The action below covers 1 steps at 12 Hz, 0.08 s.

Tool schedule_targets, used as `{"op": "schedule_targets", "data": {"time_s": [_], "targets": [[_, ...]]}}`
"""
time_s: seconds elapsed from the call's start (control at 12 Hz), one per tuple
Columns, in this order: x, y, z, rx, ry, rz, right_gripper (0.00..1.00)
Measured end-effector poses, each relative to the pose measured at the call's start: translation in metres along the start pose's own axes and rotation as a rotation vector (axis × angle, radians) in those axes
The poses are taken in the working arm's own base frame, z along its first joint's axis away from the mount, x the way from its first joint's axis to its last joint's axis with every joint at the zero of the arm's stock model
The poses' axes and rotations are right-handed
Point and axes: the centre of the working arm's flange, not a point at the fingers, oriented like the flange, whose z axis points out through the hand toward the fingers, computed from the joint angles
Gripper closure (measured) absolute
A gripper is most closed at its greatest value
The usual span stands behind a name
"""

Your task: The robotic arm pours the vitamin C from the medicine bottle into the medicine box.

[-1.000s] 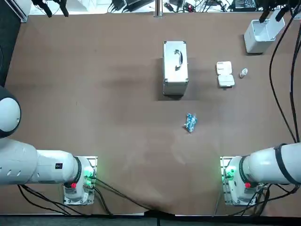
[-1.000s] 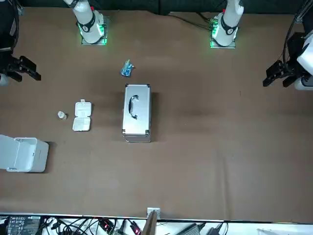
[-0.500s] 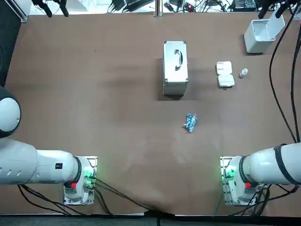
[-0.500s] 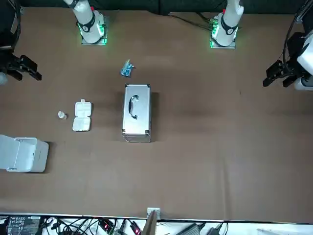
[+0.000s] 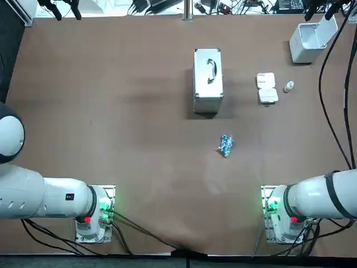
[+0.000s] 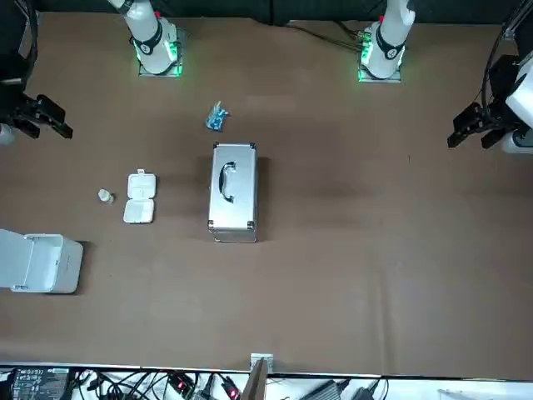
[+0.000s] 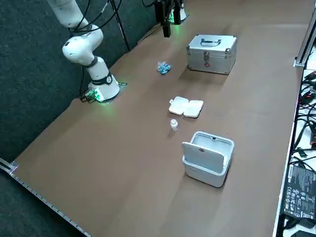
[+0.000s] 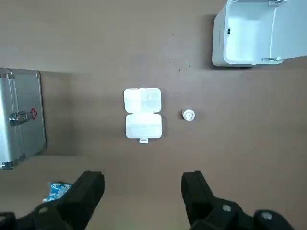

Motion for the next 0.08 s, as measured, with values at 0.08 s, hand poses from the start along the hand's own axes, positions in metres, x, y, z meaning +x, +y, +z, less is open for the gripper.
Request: {"op": "schedule_targets", "data": {"time_s": [0.08], "targets": [[0.0002,0.0000,0.0000,0.000,0.001,0.000,0.00]]}}
